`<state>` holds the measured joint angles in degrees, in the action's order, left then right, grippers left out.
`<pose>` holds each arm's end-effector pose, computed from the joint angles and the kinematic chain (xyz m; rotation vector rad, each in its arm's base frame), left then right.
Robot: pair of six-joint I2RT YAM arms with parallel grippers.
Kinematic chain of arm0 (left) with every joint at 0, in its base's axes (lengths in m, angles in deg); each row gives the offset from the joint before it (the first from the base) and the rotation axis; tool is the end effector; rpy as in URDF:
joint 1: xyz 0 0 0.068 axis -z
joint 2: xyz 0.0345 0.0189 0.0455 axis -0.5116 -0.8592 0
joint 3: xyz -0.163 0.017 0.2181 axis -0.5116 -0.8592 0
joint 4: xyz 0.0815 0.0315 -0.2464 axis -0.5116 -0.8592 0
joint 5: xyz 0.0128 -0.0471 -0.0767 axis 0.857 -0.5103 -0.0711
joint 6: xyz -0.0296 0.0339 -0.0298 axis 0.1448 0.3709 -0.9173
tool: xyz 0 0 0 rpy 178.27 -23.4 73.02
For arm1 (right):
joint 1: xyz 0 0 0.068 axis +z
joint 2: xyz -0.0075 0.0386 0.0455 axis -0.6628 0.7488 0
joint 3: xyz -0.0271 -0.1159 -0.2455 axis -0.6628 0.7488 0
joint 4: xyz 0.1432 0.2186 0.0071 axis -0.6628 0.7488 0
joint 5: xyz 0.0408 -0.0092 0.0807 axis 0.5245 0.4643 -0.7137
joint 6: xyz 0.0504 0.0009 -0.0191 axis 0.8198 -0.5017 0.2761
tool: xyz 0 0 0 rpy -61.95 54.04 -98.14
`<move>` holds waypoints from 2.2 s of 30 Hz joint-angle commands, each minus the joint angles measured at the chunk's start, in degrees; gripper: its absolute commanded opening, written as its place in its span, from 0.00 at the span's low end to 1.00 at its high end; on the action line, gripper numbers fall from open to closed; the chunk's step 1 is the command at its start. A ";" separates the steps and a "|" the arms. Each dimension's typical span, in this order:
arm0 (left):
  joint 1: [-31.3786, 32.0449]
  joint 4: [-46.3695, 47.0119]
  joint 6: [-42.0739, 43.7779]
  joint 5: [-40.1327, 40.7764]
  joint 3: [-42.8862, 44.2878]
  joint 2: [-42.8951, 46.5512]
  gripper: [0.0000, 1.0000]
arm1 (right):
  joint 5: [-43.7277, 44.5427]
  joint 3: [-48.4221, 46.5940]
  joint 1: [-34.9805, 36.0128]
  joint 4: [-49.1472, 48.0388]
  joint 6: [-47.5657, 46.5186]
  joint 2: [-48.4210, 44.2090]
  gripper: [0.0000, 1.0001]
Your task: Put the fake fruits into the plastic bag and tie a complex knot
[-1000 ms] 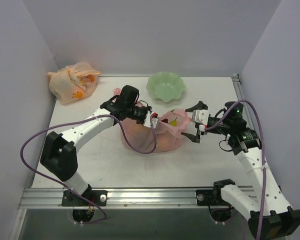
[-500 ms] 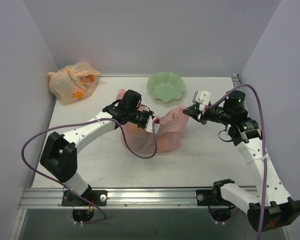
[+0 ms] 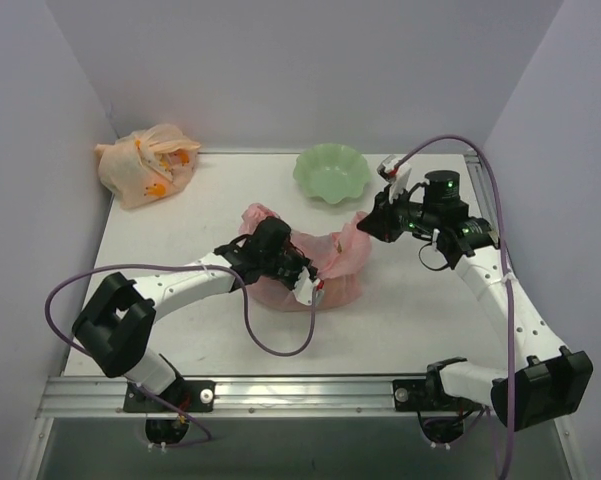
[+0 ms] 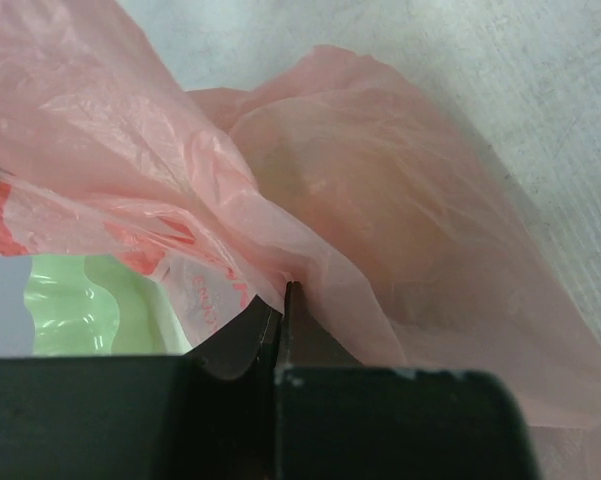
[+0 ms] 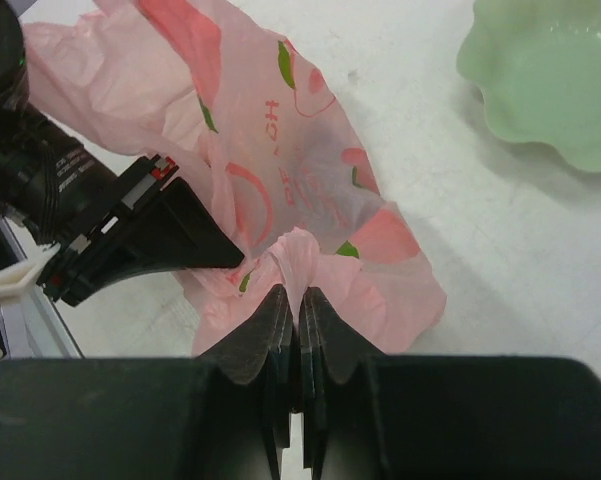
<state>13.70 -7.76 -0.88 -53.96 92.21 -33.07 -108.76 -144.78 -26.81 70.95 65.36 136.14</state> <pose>0.2229 -0.2445 0.2263 2.0294 0.8804 -0.3325 0.2491 0.0898 0.3719 -0.8653 1.6532 0.7501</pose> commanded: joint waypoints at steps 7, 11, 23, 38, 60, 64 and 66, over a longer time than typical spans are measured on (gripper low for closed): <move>2.37 -1.89 7.94 6.57 -4.37 -0.35 0.00 | 7.60 -4.70 -0.28 -4.57 12.83 5.65 0.00; 3.69 -2.24 10.13 10.51 -5.86 -0.79 0.00 | 8.58 -6.45 -0.46 -3.43 17.57 7.59 0.00; 3.61 -0.31 -11.77 4.39 0.72 5.97 0.51 | 5.24 -7.17 -0.29 -0.70 17.08 7.16 0.00; 2.20 13.75 -60.55 0.58 4.23 13.99 0.98 | 3.31 -5.93 0.77 -0.70 9.85 1.80 0.00; 2.99 36.52 -82.32 7.64 8.90 -5.88 0.86 | -2.32 -4.44 1.47 -3.52 14.15 -0.13 0.00; 2.99 37.66 -82.76 5.79 7.67 -5.89 0.43 | -1.97 -4.61 1.39 -4.31 16.26 -0.05 0.00; 2.64 37.66 -82.67 5.34 6.62 -5.45 0.14 | -1.00 -4.79 1.04 -4.40 16.88 0.04 0.00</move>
<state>16.58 24.83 -83.22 -46.07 98.59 -39.39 -109.22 -149.37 -25.68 69.40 80.18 137.54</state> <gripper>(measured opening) 0.228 0.046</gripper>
